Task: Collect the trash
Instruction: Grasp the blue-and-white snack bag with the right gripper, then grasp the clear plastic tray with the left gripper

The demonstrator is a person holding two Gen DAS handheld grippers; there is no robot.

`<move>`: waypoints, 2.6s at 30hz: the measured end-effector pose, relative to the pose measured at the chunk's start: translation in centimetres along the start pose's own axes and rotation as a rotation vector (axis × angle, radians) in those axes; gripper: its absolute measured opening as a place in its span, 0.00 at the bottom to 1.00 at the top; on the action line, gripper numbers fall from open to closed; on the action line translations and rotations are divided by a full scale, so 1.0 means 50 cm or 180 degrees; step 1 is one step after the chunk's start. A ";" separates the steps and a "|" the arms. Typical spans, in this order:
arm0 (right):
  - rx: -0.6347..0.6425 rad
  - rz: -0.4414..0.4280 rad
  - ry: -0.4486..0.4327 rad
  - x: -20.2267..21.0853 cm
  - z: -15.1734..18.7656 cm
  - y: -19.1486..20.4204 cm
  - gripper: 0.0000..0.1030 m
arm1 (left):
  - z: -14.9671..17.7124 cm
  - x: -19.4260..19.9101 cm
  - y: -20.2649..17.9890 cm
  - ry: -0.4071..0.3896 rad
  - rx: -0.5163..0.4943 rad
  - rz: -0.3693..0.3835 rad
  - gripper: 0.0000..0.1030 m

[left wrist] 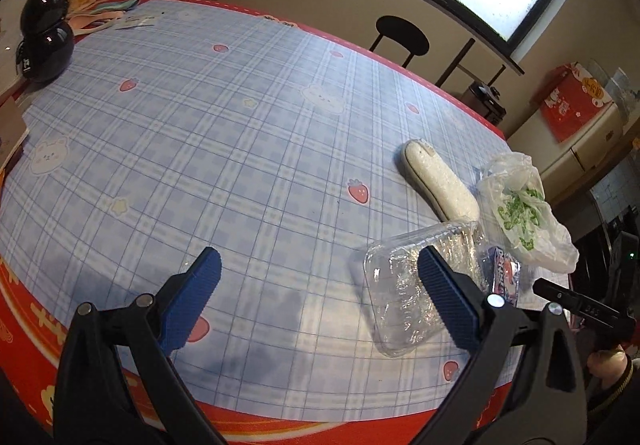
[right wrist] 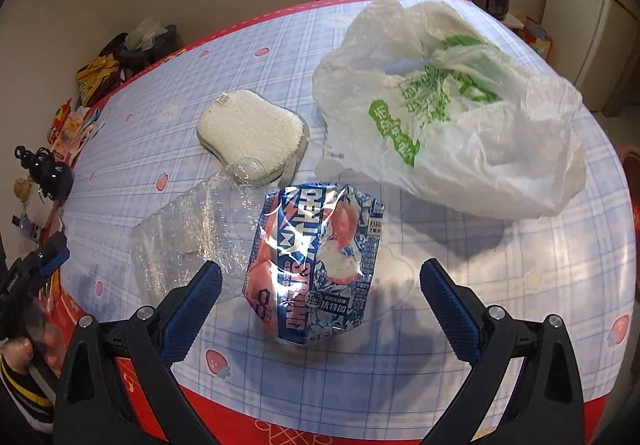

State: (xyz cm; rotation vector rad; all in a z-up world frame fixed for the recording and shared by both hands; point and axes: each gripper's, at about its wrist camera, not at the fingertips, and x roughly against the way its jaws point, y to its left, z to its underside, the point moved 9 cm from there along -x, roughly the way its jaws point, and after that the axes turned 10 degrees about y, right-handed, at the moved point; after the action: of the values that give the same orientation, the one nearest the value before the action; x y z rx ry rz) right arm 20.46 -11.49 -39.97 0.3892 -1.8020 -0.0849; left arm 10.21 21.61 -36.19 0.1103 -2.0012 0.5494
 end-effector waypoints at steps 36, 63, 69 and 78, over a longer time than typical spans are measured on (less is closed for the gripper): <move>-0.0335 -0.0283 -0.0275 -0.007 -0.011 0.007 0.15 | 0.015 -0.185 -0.101 0.0904 -0.0345 0.0807 0.86; -0.0145 -0.0163 -0.0316 0.010 -0.007 0.036 0.13 | -0.022 -0.147 -0.115 0.0753 -0.0035 0.1283 0.44; -0.0096 -0.0188 -0.0381 0.032 -0.017 0.047 0.09 | -0.038 -0.077 -0.156 0.0577 -0.0195 0.1516 0.40; -0.0049 -0.0213 -0.0412 0.056 -0.016 0.062 0.06 | -0.030 -0.036 -0.231 0.0598 -0.0429 0.1880 0.41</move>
State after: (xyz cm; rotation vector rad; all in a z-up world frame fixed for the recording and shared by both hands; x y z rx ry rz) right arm 19.95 -9.34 -36.36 0.4417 -1.9148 -0.1742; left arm 15.88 11.66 -33.35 -0.6110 -1.8665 0.7585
